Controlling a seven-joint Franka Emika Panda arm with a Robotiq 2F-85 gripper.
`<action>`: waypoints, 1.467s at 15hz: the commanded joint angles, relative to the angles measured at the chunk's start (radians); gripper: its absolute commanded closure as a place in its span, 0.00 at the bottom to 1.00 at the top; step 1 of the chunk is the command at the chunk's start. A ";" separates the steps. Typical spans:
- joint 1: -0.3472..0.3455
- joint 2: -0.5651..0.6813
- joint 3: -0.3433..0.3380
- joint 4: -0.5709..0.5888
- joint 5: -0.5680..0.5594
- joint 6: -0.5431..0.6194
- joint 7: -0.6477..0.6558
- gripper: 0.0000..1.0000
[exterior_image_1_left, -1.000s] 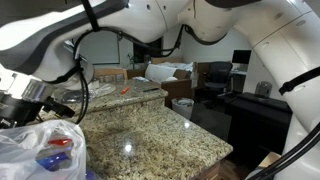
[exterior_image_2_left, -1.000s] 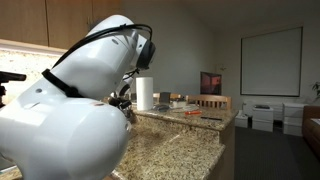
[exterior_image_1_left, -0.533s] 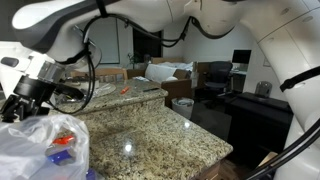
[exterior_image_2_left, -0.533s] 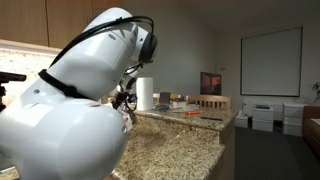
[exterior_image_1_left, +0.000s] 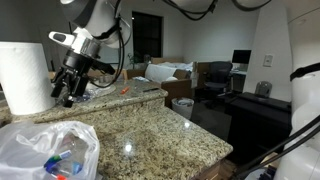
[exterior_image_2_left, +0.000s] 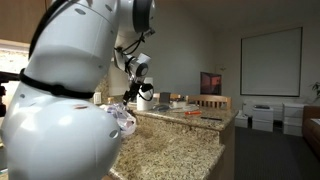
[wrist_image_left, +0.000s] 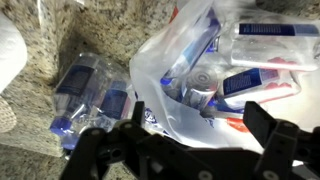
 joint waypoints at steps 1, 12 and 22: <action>0.014 -0.225 -0.097 -0.192 0.074 -0.019 -0.019 0.00; 0.225 -0.436 -0.327 -0.462 -0.275 0.036 0.498 0.00; 0.287 -0.404 -0.358 -0.421 -0.417 -0.075 0.761 0.00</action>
